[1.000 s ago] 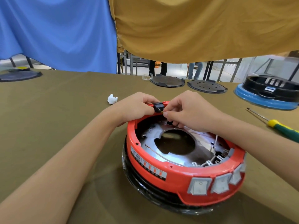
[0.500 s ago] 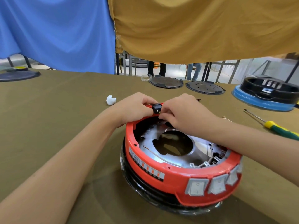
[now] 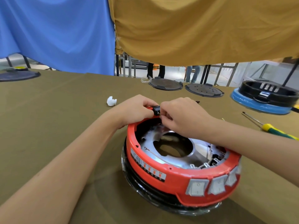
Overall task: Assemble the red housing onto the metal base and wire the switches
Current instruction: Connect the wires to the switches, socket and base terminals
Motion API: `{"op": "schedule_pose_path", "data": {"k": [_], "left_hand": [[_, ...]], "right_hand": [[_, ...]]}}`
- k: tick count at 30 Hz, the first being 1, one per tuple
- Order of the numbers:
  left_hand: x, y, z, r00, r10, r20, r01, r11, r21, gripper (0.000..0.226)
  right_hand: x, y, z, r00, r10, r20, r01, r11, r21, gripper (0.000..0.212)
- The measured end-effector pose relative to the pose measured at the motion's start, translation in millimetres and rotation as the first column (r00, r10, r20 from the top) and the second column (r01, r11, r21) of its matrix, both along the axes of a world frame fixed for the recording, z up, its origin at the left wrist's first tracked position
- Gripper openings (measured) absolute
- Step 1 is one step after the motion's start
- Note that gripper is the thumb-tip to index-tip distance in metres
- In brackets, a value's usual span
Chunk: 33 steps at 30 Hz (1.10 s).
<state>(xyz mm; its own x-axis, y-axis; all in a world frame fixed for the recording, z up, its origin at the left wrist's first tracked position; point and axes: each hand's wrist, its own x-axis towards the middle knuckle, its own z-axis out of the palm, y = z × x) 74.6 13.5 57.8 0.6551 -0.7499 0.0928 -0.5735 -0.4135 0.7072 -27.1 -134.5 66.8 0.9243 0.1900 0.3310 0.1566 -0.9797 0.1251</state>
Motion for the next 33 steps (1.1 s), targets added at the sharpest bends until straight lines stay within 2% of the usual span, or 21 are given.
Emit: {"op": "schedule_pose_path", "data": {"k": [3, 8, 12, 14, 21, 23, 33], "left_hand": [[0, 0, 0, 1.0, 0.003, 0.006, -0.003, 1.0, 0.001, 0.027], [0, 1, 1, 1.0, -0.001, -0.009, 0.001, 1.0, -0.001, 0.028], [1, 2, 1, 0.999, 0.001, -0.044, -0.002, 1.0, -0.005, 0.028], [2, 2, 1, 0.998, 0.009, -0.055, -0.01, 1.0, -0.009, 0.029], [2, 2, -1, 0.996, 0.011, -0.084, -0.013, 1.0, -0.027, 0.033], [2, 2, -1, 0.996, 0.012, -0.086, -0.015, 1.0, -0.027, 0.033], [2, 1, -1, 0.996, 0.013, -0.088, -0.016, 0.999, -0.033, 0.031]], "right_hand": [[2, 0, 1, 1.0, 0.021, -0.014, -0.022, 0.999, -0.025, 0.015], [2, -3, 1, 1.0, 0.004, -0.014, -0.004, 0.999, 0.036, 0.016], [-7, -13, 11, 0.996, 0.027, -0.089, -0.002, 0.964, 0.265, 0.019], [-11, -19, 16, 0.998, 0.018, -0.066, 0.003, 0.952, 0.305, 0.015], [-4, -5, 7, 0.996, -0.038, -0.078, 0.049, 0.988, 0.145, 0.016], [-1, -2, 5, 0.995, -0.076, -0.06, 0.085, 0.984, 0.155, 0.019], [9, 11, 4, 0.963, -0.248, -0.106, 0.269, 0.851, 0.452, 0.013]]}}
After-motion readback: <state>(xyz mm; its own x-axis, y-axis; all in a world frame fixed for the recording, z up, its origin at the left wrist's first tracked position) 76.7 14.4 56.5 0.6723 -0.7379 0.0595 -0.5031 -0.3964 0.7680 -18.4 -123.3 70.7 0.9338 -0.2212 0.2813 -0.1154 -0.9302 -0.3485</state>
